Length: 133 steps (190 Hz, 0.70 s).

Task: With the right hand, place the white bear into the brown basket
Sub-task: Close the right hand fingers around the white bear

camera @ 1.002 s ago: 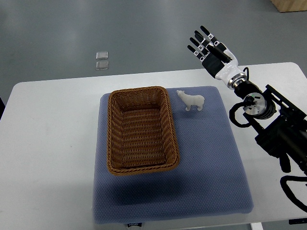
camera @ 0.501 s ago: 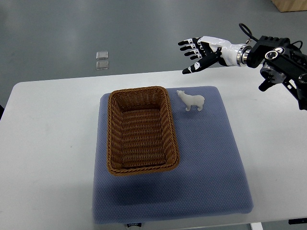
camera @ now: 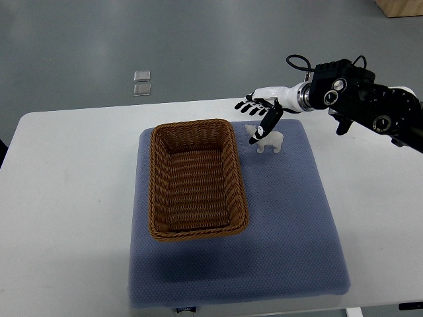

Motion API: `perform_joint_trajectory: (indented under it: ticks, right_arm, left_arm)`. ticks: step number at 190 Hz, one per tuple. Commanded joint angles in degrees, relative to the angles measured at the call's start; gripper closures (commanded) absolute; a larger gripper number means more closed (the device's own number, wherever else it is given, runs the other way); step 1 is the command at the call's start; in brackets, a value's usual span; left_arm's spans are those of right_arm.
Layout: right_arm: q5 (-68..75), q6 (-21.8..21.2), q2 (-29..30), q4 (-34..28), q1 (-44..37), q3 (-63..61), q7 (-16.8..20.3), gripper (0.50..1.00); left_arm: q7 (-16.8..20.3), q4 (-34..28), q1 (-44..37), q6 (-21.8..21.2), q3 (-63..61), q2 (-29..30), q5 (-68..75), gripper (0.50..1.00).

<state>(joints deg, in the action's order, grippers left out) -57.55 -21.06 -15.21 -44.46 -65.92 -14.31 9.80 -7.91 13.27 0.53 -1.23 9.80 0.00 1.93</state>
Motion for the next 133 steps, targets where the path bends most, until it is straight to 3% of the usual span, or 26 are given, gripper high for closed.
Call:
perform_joint_trajectory:
  ticks: [1,62,91,133]
  right_arm:
    - [-1.2,2.2,0.1,0.2,0.5,1.9,-0.1,0.591]
    - [-1.5,6.0,0.4,1.0,2.4,4.0,-0.2,0.644]
    - [-3.0,7.4,1.4,2.0,3.6,3.9,-0.3,0.697]
    - [-3.0,7.8,1.5,2.5,4.4,3.9,-0.5,0.738]
  left_arm:
    - [0.0,0.0,0.0,0.0,-0.1,0.0,0.0,0.500]
    - [0.0,0.0,0.0,0.0,-0.3,0.0,0.0,0.500]
    - [0.0,0.0,0.0,0.0,-0.2,0.0,0.0,0.500]
    - [0.0,0.0,0.0,0.0,-0.1,0.0,0.0,0.500]
